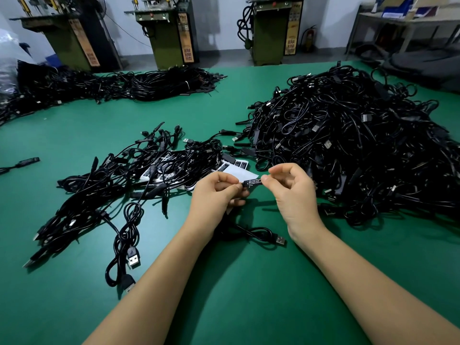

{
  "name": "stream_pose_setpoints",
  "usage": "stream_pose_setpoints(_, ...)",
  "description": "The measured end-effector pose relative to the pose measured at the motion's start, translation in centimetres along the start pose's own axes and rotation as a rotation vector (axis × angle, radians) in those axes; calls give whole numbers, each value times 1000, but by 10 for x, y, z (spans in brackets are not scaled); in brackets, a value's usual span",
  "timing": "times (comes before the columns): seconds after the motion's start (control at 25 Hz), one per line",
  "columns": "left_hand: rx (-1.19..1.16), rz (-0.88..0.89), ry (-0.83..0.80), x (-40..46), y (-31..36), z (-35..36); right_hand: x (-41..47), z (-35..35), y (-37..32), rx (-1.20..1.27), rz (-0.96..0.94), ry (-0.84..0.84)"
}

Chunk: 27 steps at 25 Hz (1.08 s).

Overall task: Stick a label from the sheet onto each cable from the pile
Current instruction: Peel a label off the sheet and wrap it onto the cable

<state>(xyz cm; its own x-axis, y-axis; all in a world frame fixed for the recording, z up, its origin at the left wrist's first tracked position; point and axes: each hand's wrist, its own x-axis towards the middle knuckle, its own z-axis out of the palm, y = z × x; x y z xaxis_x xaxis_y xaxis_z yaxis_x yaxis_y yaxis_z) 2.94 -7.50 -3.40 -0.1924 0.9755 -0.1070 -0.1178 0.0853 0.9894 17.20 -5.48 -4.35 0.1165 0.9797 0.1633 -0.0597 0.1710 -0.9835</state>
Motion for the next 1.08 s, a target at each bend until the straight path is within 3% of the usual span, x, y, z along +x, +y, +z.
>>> stream_pose_setpoints(1.08, -44, 13, -1, 1, -1, 0, 2, 2, 2, -51, 36, 28)
